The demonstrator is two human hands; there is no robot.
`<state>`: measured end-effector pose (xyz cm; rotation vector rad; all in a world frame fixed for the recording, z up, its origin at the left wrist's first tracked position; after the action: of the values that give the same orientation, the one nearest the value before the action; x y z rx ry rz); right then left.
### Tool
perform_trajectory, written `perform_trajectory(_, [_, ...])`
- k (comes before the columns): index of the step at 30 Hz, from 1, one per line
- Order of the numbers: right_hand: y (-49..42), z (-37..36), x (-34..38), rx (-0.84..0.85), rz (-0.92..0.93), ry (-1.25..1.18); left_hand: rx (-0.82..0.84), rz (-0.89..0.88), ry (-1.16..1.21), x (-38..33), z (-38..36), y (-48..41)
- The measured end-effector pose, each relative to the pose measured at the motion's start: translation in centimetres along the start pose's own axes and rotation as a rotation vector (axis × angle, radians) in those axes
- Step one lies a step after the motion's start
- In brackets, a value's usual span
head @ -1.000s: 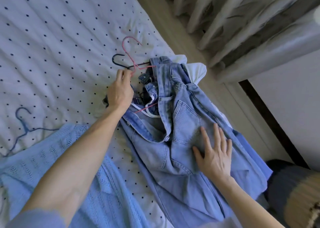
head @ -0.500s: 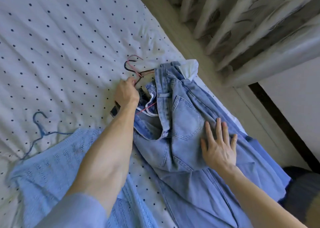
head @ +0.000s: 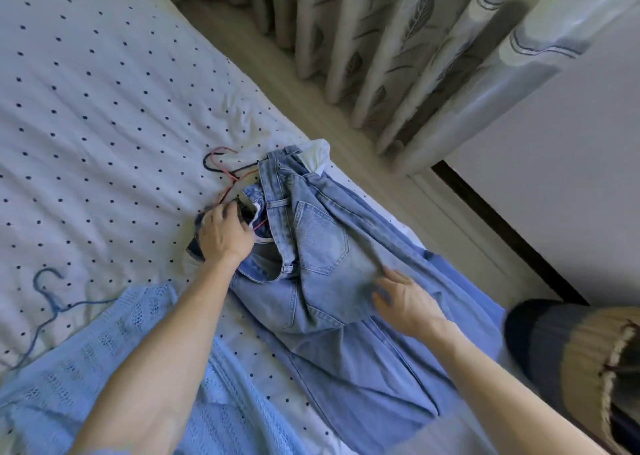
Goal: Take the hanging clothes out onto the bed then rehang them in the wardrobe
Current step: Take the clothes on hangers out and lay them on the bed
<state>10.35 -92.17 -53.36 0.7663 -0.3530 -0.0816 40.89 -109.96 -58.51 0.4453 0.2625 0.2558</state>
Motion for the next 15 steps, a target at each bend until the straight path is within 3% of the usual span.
perform_trajectory(8, [17.2,-1.8,-4.9,0.009,-0.137,-0.07,0.253,-0.316,-0.055,-7.8,-2.6,22.6])
perform_trajectory(11, [24.5,-3.3,-7.2,-0.132,-0.159,-0.147,0.31,-0.519,-0.113,-11.7,-3.4,31.6])
perform_trajectory(15, [34.9,-5.2,-9.7,-0.478,-0.181,-0.188,0.263,-0.797,-0.223,-16.9,-4.1,41.8])
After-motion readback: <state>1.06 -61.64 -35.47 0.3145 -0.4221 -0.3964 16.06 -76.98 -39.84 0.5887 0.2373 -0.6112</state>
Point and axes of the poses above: each hand's wrist, its own y-axis away from the middle knuckle, its own z-axis out of the back of the hand, x = y × z, the point moved 4 cm from there along -y, towards the middle knuckle, and after that the axes turned 6 degrees about z, right-handed, at the moved point
